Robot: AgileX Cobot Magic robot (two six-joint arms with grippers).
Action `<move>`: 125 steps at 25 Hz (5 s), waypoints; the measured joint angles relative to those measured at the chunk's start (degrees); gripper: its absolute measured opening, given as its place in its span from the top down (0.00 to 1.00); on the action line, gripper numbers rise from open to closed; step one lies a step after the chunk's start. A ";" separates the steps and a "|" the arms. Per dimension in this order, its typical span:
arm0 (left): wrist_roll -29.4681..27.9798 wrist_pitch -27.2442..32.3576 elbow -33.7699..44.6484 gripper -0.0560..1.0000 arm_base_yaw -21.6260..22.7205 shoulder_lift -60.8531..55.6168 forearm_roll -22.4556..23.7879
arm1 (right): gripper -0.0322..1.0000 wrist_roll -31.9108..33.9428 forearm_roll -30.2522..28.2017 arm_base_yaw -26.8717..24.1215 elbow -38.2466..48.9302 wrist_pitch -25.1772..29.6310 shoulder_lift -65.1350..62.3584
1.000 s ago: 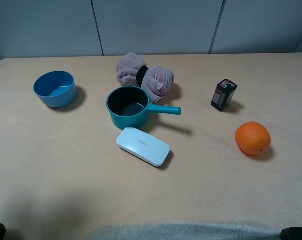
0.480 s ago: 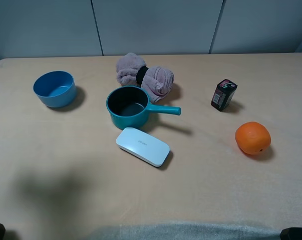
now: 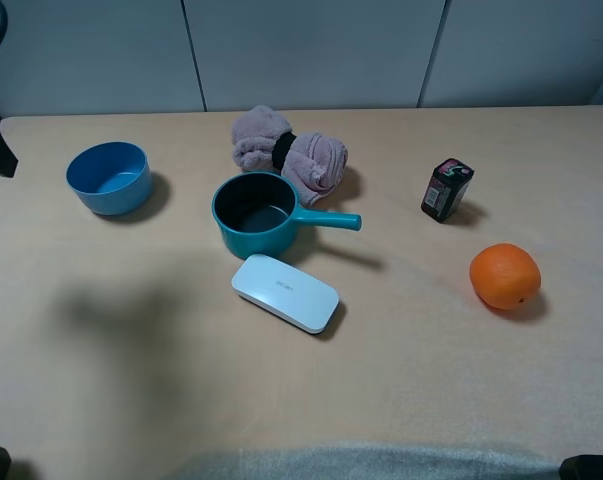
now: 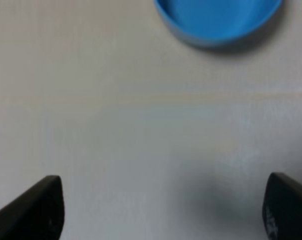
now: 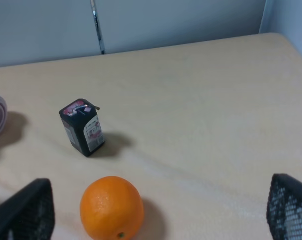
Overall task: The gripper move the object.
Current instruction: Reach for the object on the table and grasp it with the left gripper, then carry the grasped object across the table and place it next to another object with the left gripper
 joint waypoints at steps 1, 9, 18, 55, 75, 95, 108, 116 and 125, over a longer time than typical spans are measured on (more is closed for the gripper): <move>0.00 -0.06 -0.99 0.18 0.00 1.77 0.00 | 0.32 0.00 0.00 0.00 0.00 0.00 0.00; 0.00 -1.66 -6.53 0.18 0.00 15.52 -0.05 | 0.32 0.00 0.00 0.00 0.00 0.00 0.00; 0.00 -3.04 -15.65 0.18 -2.97 26.32 -0.02 | 0.32 0.00 0.00 0.00 0.00 0.00 0.00; 0.00 -8.96 -26.67 0.18 -11.84 48.63 -0.26 | 0.32 0.00 0.05 0.00 0.00 0.00 0.00; 0.00 -10.48 -26.99 0.18 -11.84 50.44 -0.26 | 0.32 0.00 0.05 0.00 0.00 0.00 0.00; 0.00 -10.64 -26.99 0.37 -11.84 50.44 -0.26 | 0.32 0.00 0.05 0.00 0.00 0.00 0.00; 0.00 -10.64 -26.99 0.82 -11.84 50.44 -0.26 | 0.32 0.00 0.05 0.00 0.00 0.00 0.00; -0.05 -10.09 -26.99 0.88 -11.90 50.44 -0.21 | 0.32 0.00 0.05 0.00 0.00 0.00 0.00; -0.05 -9.03 -27.10 0.88 -11.90 50.44 -0.05 | 0.32 0.00 0.05 0.00 0.00 0.00 0.00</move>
